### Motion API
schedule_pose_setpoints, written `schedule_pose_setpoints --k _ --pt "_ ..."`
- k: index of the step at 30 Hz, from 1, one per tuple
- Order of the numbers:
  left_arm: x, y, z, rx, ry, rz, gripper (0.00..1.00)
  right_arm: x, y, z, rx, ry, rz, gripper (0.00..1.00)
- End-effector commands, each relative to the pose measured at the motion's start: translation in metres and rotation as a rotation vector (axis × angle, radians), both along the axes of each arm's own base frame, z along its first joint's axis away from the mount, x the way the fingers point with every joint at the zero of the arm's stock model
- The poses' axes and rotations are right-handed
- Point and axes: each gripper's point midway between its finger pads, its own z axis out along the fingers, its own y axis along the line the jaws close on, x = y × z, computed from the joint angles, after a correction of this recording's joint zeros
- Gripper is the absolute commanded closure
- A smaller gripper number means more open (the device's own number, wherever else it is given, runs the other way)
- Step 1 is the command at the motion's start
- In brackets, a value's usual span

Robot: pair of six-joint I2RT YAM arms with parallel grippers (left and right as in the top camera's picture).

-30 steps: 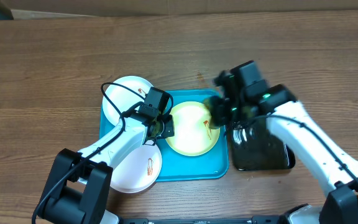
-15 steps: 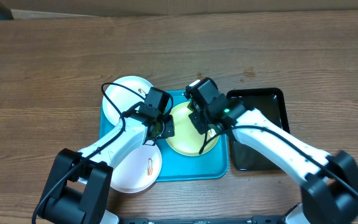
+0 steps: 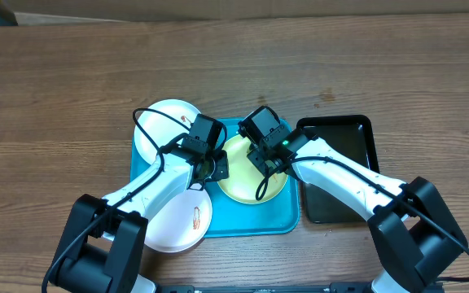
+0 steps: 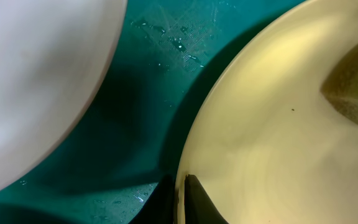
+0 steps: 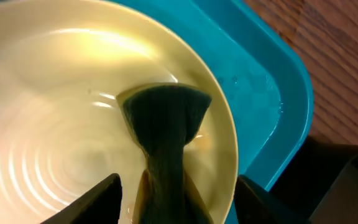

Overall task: Clean dirty plates on tray and stack at the side
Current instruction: 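Scrub the yellow plate with the sponge while the left gripper holds it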

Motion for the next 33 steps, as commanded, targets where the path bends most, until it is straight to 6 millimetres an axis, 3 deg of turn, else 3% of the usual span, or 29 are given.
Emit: schedule_pose_setpoints --k 1,7,10,12,14,16,21,25,33 --pt "-0.004 -0.002 -0.005 -0.008 0.019 0.004 0.91 -0.002 0.000 0.002 0.003 0.002 0.010 0.38" --pt "-0.004 -0.002 -0.005 -0.008 0.019 0.004 0.91 -0.004 -0.002 -0.003 0.001 0.003 0.011 0.39" --pt "-0.004 -0.002 -0.005 -0.008 0.019 0.003 0.91 -0.001 -0.001 -0.007 0.014 -0.018 0.010 0.56" --pt "-0.004 -0.002 -0.005 -0.007 0.019 0.000 0.91 0.000 0.000 -0.011 0.026 -0.035 0.008 0.58" --pt "-0.005 -0.002 -0.005 -0.004 0.021 -0.003 0.91 0.002 -0.003 -0.015 0.034 -0.045 0.000 0.66" --pt "-0.005 -0.002 -0.005 -0.004 0.023 -0.003 0.91 0.005 -0.008 -0.019 0.037 -0.048 -0.015 0.78" --pt "-0.005 -0.002 -0.005 -0.004 0.022 -0.003 0.91 0.014 -0.031 -0.025 0.035 -0.046 -0.076 0.96" --pt "-0.005 -0.002 -0.005 -0.004 0.021 -0.003 0.91 0.013 -0.034 -0.028 0.078 -0.001 -0.085 0.96" --pt "-0.004 -0.002 -0.005 -0.004 0.020 -0.003 0.96 -0.013 -0.021 -0.034 0.157 0.135 -0.041 0.96"
